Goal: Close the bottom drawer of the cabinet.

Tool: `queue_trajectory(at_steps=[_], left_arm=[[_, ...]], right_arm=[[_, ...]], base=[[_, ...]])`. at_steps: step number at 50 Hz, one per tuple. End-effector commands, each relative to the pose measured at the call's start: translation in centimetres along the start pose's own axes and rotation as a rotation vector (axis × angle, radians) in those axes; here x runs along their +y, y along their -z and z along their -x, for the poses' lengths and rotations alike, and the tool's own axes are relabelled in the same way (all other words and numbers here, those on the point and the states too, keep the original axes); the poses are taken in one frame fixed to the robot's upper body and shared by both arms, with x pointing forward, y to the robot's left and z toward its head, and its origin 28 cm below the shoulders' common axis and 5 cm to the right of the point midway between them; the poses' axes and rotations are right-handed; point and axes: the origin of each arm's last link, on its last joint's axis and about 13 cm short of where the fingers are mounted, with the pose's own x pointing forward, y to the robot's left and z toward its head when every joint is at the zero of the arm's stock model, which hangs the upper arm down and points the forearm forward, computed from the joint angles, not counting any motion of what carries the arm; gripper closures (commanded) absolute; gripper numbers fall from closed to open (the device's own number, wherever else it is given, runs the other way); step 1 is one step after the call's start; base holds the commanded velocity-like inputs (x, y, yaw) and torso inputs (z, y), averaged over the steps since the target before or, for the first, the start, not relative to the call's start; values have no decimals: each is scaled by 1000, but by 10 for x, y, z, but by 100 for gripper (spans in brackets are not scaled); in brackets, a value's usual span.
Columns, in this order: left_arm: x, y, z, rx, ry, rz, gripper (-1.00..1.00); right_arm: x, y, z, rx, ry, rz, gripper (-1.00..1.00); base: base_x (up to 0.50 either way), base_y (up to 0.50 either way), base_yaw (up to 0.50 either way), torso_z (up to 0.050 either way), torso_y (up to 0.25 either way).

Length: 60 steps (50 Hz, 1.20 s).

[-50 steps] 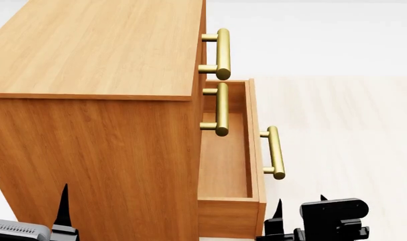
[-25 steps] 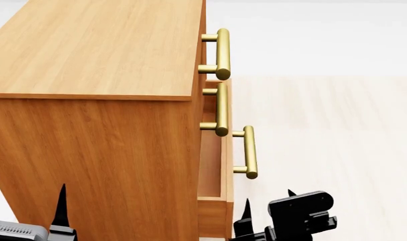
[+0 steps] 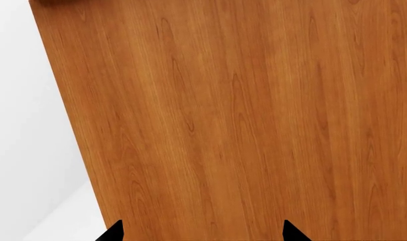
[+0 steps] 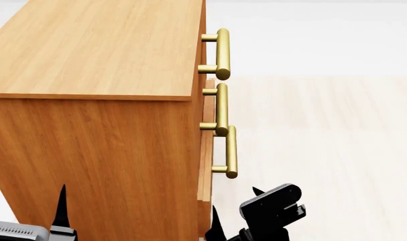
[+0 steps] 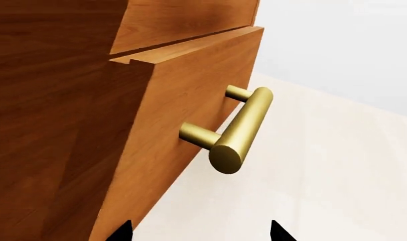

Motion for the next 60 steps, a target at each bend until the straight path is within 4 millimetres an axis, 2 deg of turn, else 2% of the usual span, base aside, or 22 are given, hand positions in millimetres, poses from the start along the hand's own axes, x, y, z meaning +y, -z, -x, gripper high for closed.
queue_trajectory(at_steps=[1, 20, 30, 35, 41, 52, 56, 60], left_arm=[[0, -1, 0, 1, 2, -2, -100], [-2, 1, 1, 5, 4, 0, -100], [-1, 1, 1, 5, 1, -1, -100], [-1, 1, 1, 5, -1, -4, -100], [0, 2, 1, 2, -12, -12, -100], [0, 1, 2, -4, -19, -20, -100], [1, 1, 1, -12, -36, -28, -100], [4, -3, 1, -51, -72, -66, -100]], right_arm=[[3, -10, -5, -13, -129, 49, -100], [1, -33, -6, 10, -236, 97, -100], [0, -39, -4, 25, -269, 107, -100], [-2, -36, -5, 14, -236, 103, -100], [-7, -32, -5, -13, -118, 87, -100], [-16, -32, 6, -41, 41, 80, -100], [-19, -34, 14, -58, 114, 63, -100], [-13, -48, 31, -142, 149, 35, -100]], base=[[0, 0, 0, 0, 0], [0, 0, 0, 0, 0], [0, 0, 0, 0, 0], [0, 0, 0, 0, 0], [0, 0, 0, 0, 0], [0, 0, 0, 0, 0], [0, 0, 0, 0, 0], [0, 0, 0, 0, 0]])
